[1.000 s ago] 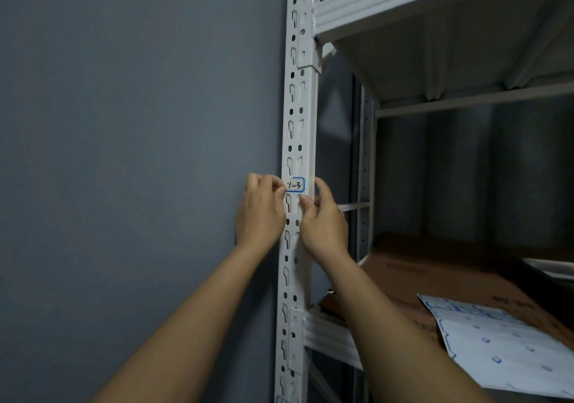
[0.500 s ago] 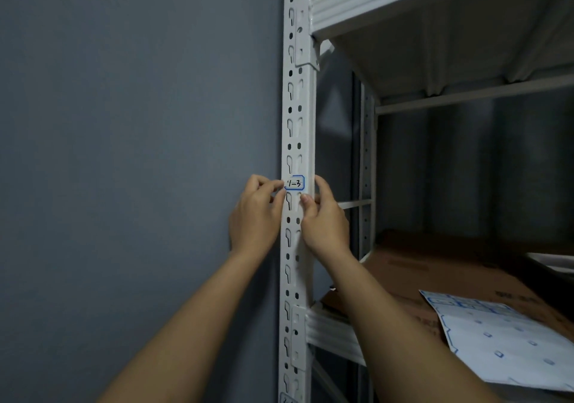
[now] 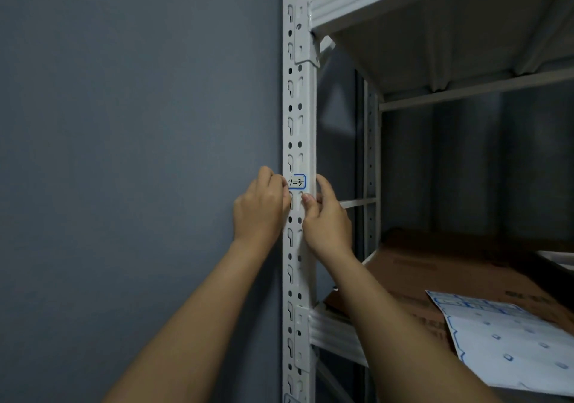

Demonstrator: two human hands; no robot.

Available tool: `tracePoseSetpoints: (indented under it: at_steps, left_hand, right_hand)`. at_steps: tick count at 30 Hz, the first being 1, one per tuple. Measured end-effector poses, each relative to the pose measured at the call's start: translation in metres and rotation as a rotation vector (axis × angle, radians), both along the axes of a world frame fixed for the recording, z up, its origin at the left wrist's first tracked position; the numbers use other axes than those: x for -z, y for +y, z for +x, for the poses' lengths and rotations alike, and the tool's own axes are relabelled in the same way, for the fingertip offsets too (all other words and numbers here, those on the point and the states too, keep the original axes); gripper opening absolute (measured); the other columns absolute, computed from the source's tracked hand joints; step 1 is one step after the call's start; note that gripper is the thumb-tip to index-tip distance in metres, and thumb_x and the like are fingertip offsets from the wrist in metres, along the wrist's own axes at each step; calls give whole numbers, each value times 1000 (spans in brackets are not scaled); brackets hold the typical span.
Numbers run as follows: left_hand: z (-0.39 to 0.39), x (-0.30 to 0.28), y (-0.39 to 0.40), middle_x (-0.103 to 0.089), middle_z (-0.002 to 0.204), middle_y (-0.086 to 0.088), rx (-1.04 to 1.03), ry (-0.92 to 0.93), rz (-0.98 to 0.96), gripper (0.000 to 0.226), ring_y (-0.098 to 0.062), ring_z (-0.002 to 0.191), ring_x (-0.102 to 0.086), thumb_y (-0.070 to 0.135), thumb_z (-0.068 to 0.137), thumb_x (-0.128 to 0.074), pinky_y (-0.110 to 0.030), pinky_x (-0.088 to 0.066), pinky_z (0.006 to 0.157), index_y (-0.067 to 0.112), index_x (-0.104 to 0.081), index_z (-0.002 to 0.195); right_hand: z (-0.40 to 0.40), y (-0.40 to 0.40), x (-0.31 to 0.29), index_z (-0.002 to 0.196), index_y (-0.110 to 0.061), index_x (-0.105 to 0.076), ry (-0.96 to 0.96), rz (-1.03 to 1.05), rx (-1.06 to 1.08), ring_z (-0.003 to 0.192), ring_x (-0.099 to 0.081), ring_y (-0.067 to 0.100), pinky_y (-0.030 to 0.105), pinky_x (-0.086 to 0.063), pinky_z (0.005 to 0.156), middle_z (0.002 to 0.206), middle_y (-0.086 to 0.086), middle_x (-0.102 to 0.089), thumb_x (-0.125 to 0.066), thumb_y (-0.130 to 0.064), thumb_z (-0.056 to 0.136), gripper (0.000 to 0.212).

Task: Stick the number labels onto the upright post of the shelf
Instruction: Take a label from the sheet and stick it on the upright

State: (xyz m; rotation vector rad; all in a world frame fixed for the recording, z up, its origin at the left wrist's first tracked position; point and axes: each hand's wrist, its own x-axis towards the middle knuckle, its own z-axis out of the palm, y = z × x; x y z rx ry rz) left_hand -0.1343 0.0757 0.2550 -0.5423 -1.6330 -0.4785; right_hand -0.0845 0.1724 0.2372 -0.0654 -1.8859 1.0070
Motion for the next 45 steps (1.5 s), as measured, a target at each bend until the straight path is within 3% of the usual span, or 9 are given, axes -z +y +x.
tracePoseSetpoints:
  at_steps: [5, 10, 12, 17, 22, 27, 40, 45]
  left_hand:
    - [-4, -4, 0, -51, 68, -2, -103, 43, -46, 24, -17, 41, -45, 25, 81, -44, -19, -17, 37, 12, -57, 65]
    - [2, -2, -1, -53, 72, -9, 42, -13, -27, 19, -24, 42, -49, 13, 74, -75, -19, -20, 38, 7, -57, 70]
    - [5, 0, -1, -54, 79, -10, 86, -56, -18, 15, -26, 48, -52, 14, 80, -70, -21, -18, 41, 6, -58, 76]
    - [7, 10, -9, -53, 100, -9, 153, -200, -16, 19, -29, 72, -57, 25, 94, -52, -35, -37, 54, 7, -59, 95]
    - [4, 13, -20, -49, 99, 6, 417, -300, 80, 12, -16, 72, -56, 25, 93, -54, -37, -48, 66, 16, -61, 95]
    - [7, 9, -25, -54, 99, 7, 488, -327, 156, 11, -11, 73, -55, 24, 93, -56, -32, -49, 69, 20, -65, 96]
    - [5, 5, -2, -57, 101, 5, 464, -369, 194, 12, -13, 80, -58, 26, 94, -54, -29, -45, 66, 16, -62, 93]
    - [7, -1, -2, -55, 105, -3, 334, -393, 82, 15, -25, 84, -58, 26, 94, -50, -39, -46, 71, 12, -56, 98]
  right_hand:
    - [2, 1, -1, 144, -30, -38, -13, 5, 4, 113, -58, 28, 36, -46, 92, 127, 3, -63, -45, -30, 100, 44]
    - [2, 1, 0, 145, -30, -35, -25, 5, -5, 112, -59, 27, 39, -47, 94, 126, 4, -63, -43, -32, 101, 45]
    - [1, 1, -1, 145, -30, -35, -20, 0, -9, 112, -59, 28, 41, -47, 95, 126, 4, -63, -44, -32, 101, 45]
    - [-2, 2, 0, 143, -32, -38, -7, -9, -30, 106, -62, 26, 45, -49, 92, 123, 2, -65, -46, -32, 100, 44]
    - [-2, 2, 0, 141, -29, -43, 22, -51, -71, 109, -61, 24, 38, -48, 95, 120, 3, -67, -50, -27, 99, 43]
    - [0, 2, -1, 131, -27, -52, 52, -108, -180, 92, -68, 15, 43, -54, 89, 102, -3, -72, -52, -20, 98, 34]
    - [-8, 1, 5, 132, -28, -51, 118, -116, -153, 98, -67, 19, 44, -53, 89, 109, -1, -71, -52, -22, 97, 35]
    - [-10, 1, 6, 133, -30, -49, 108, -107, -136, 98, -67, 20, 44, -53, 88, 108, -1, -72, -51, -27, 96, 37]
